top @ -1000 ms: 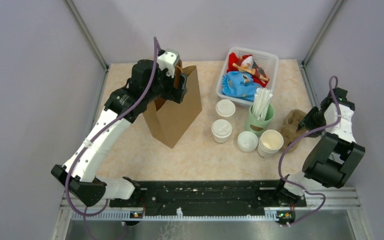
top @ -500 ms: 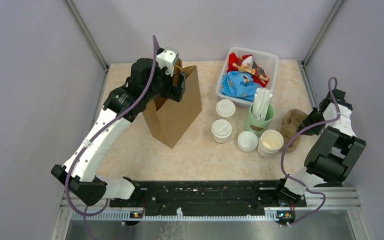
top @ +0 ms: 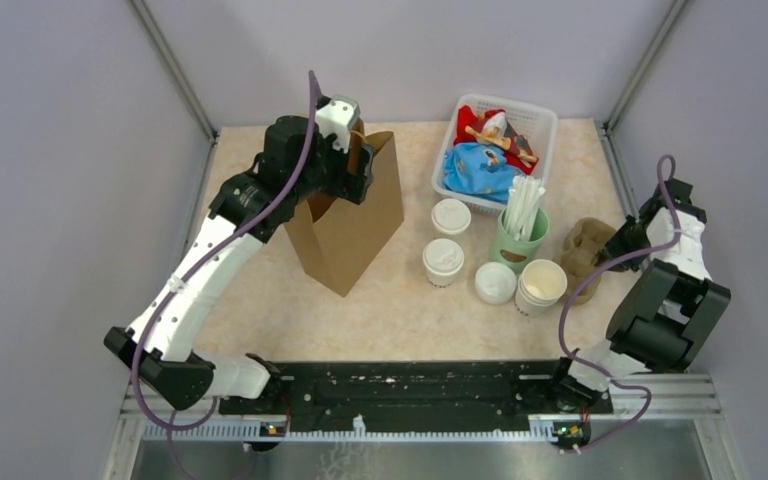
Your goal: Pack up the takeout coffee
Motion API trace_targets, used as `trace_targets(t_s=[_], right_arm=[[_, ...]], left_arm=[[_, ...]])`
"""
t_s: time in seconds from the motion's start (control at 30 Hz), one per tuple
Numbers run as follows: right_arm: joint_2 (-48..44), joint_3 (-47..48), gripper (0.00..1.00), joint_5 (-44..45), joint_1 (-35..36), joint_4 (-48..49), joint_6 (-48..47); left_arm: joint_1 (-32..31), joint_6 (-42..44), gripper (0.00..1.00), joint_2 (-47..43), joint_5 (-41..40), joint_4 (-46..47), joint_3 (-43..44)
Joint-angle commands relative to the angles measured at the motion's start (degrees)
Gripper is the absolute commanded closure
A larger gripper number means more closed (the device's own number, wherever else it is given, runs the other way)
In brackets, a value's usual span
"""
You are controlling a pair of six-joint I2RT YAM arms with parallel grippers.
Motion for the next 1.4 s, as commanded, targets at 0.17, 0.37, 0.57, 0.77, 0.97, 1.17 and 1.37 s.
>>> trace_targets(t_s=[0.17, 0.37, 0.57, 0.77, 0.97, 1.17, 1.37], right_arm=[[0.08, 1.02, 0.96, 0.13, -0.48, 0.09, -0.27], [-1.18, 0.73, 1.0, -0.15, -0.43, -0.33, -0.36], [-3.15, 3.67, 1.0, 2.02, -0.48, -4.45, 0.83], [-5.56, 6.28, 1.0, 3.41, -0.37, -6.95, 1.57], [-5.43, 7.95, 1.0, 5.9, -0.17, -7.73, 1.18], [-5.2, 7.15, 1.0, 4.45, 0.09, -6.76, 1.39], [-2.09, 6.35, 0.6, 0.33, -0.2, -6.65, -0.36]], left_arm=[[-0.12, 0.8, 0.07, -0.38, 0.8, 0.98, 1.51], [-0.08, 0.8, 0.08, -0.28, 1.3, 1.09, 1.65], [-0.08, 0.71, 0.08, -0.29, 1.76, 1.21, 1.63], [-0.08, 0.62, 0.08, -0.38, 2.13, 1.31, 1.4], [-0.47, 0.7, 0.08, -0.46, 2.27, 1.45, 1.03], [-0.8, 0.79, 0.08, -0.28, 2.24, 1.49, 1.13], [-0.78, 0.8, 0.07, -0.46, 2.51, 1.65, 0.15]])
